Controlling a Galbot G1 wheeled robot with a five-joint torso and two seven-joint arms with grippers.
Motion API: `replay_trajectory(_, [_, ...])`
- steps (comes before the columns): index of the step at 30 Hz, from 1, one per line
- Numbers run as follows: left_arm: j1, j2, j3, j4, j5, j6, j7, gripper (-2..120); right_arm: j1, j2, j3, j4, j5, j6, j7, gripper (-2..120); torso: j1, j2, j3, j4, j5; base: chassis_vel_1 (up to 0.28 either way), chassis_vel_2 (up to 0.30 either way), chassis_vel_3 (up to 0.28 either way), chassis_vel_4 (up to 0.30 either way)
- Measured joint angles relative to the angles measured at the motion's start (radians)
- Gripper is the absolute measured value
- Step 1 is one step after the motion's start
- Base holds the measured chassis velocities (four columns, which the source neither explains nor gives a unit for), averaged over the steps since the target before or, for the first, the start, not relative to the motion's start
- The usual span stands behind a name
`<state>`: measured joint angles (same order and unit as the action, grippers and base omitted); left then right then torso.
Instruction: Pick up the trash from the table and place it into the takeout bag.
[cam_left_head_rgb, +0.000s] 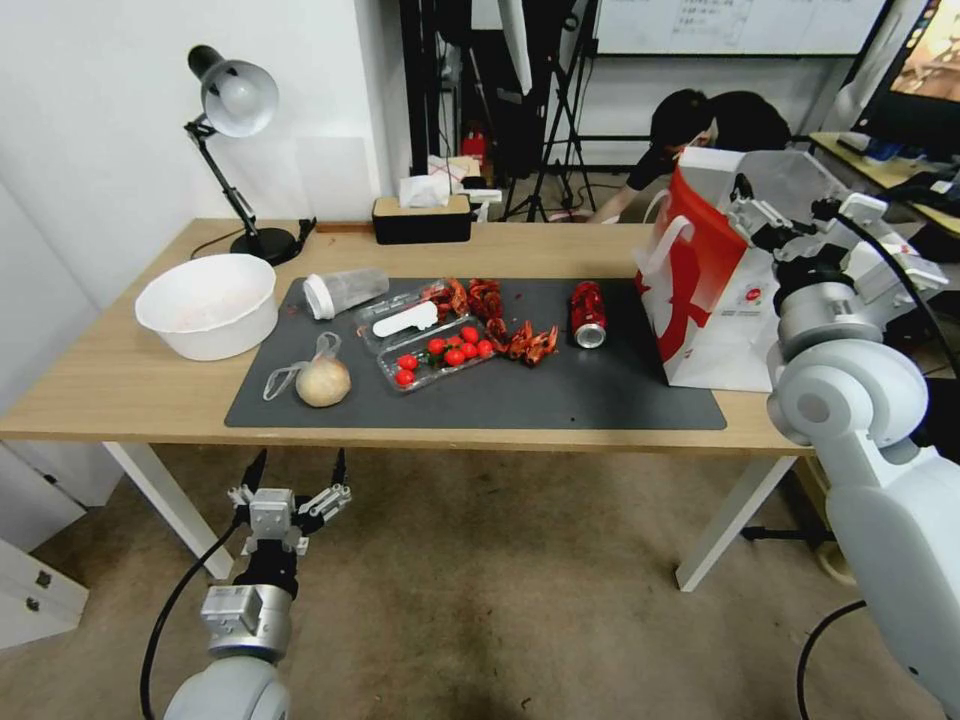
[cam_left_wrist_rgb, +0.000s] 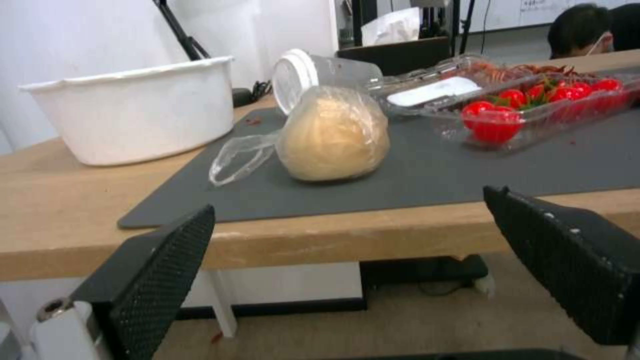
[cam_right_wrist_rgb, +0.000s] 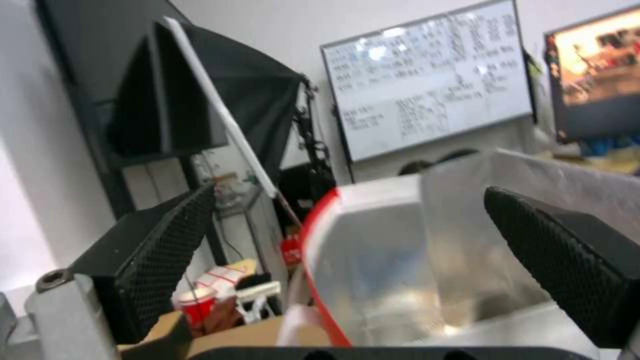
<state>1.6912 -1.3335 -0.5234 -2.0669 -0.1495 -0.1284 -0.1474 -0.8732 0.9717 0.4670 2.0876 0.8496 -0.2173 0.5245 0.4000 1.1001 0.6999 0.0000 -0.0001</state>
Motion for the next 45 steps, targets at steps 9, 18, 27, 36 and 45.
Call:
replay_trajectory(9, [0.005,-0.008,-0.001,0.008,0.000,-0.006,0.001,100,-0.105,-0.024,0.030,0.087,-0.117,0.052,-0.126,100,0.000,0.000,0.000,0.0001,-0.0001,0.000,0.000,0.000,0.000])
replay_trajectory(18, [0.010,-0.013,0.000,0.008,-0.003,-0.011,0.003,100,-0.416,0.020,0.071,0.152,-0.265,0.189,-0.280,100,0.000,0.000,0.000,-0.0002,0.0001,0.000,0.000,0.000,0.000])
replay_trajectory(27, [0.015,-0.012,-0.002,0.003,-0.005,-0.012,0.007,100,-0.660,0.094,0.080,0.159,-0.392,0.328,-0.322,100,0.000,0.000,0.000,0.0000,0.0001,0.000,0.000,0.000,0.000])
replay_trajectory(36, [0.015,-0.011,-0.003,0.002,-0.013,-0.013,0.017,100,-0.852,0.169,0.031,0.058,-0.506,0.552,-0.330,100,0.000,0.000,0.000,0.0001,0.0001,0.000,0.000,0.000,0.000])
replay_trajectory(45, [0.010,-0.010,0.000,0.009,-0.013,-0.016,0.030,100,-0.886,0.217,-0.016,-0.032,-0.565,0.649,-0.330,100,0.000,0.000,0.000,0.0000,0.0000,0.000,0.000,0.000,0.000])
